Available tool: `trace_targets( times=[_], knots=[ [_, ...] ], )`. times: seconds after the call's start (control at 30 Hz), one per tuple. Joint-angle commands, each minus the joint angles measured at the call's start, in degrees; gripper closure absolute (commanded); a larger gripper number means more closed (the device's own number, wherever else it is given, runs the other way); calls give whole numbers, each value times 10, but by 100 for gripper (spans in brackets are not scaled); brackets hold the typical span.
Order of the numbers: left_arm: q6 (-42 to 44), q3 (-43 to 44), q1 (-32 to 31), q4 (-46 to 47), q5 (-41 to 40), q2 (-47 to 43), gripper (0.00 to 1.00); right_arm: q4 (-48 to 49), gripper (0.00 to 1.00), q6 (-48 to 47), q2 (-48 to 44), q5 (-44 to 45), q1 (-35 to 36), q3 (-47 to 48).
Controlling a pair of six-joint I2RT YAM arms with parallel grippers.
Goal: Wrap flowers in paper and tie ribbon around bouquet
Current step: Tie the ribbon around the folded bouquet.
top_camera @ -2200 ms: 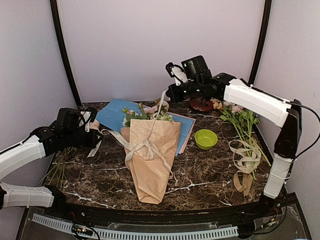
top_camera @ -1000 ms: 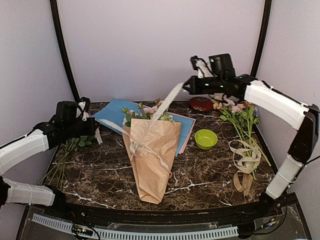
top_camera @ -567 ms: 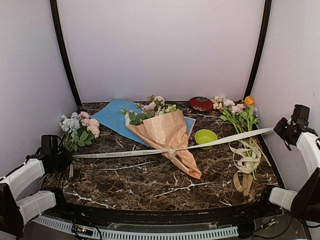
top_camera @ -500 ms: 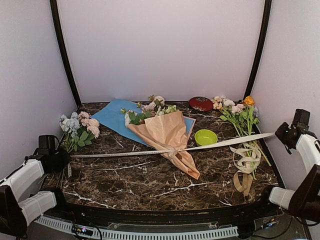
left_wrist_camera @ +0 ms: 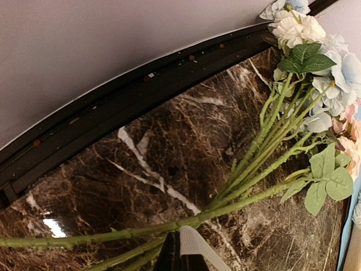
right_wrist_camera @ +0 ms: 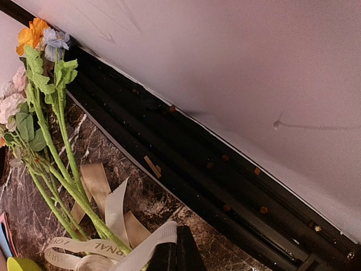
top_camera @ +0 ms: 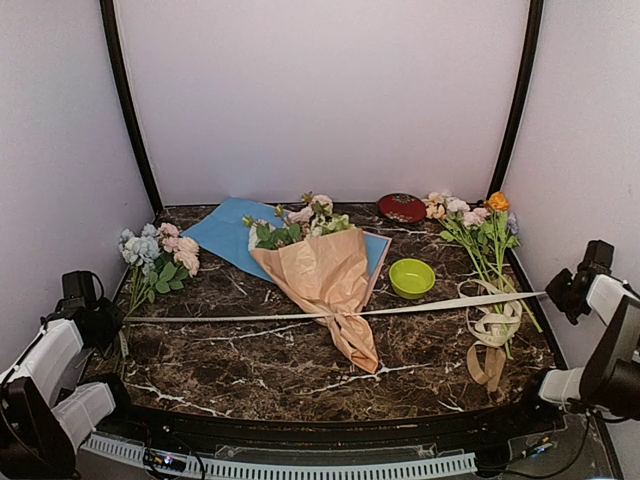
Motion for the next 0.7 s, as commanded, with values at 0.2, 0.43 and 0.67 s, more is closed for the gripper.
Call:
trace_targets(
  times=[0.2,0.43,0.67],
  knots=[
    [-14,33,37,-28,-64,6,100,71,100,2,10,3,-64,-3],
    [-13,28,47,-11,-49,12,100,74,100,-8,11,-14,-65,-7],
    [39,59,-53,97,49,21,100,60,100,-23,-37,-32,129,25]
  ],
)
